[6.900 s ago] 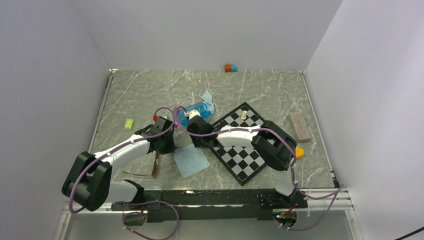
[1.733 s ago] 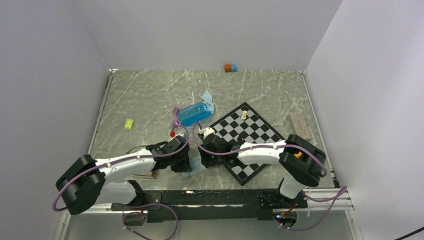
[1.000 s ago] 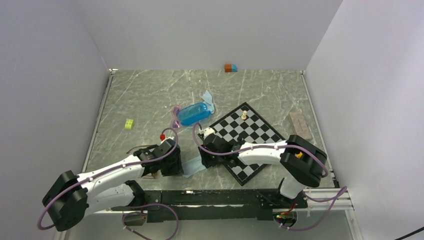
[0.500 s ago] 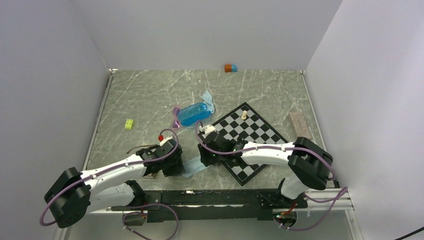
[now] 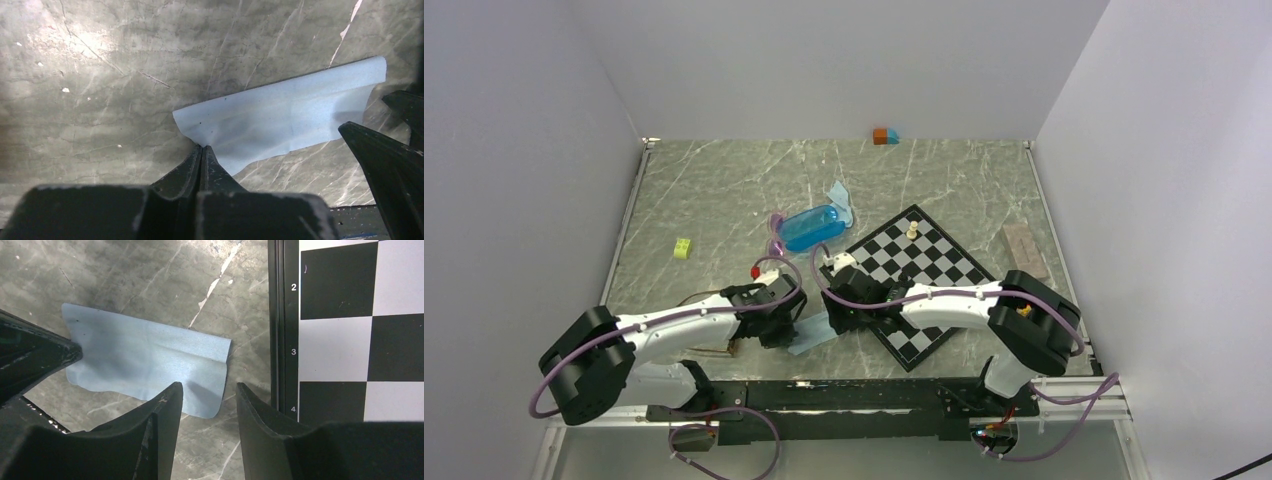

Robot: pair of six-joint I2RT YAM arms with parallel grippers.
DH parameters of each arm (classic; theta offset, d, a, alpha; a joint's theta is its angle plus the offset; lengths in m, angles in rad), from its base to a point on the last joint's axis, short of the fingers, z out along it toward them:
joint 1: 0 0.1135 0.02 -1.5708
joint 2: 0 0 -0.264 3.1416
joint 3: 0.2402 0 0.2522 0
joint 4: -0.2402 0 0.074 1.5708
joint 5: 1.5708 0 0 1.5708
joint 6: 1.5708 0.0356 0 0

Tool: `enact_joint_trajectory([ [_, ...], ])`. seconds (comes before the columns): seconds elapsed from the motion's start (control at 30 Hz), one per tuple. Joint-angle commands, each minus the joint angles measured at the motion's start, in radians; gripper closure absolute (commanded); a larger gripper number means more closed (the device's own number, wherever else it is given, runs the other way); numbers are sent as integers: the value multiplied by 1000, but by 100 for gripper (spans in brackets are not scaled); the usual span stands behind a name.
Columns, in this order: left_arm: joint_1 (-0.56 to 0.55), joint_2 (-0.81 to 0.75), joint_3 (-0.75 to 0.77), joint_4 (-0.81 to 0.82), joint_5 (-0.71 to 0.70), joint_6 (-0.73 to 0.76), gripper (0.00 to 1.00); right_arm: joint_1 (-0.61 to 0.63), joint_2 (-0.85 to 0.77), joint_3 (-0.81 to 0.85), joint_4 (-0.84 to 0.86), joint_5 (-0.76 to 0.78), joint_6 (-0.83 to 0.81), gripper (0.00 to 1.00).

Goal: Organize the sunglasses
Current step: Smooth out the folded cleaning cloth at the center of the board.

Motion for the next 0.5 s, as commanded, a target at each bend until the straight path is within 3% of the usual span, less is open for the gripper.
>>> enact_joint_trajectory([
  [0.0,-4,19,-10,-108,-81,-58,100,-4,26,29,8,10,13,53],
  [0.2,-5,-14,-33,-90,-60,-57,100,-1,61,63,-17,20,15,55],
  [0.47,-4,-21,-52,-58,-48,-83,100,1,76,71,-41,5,25,72],
])
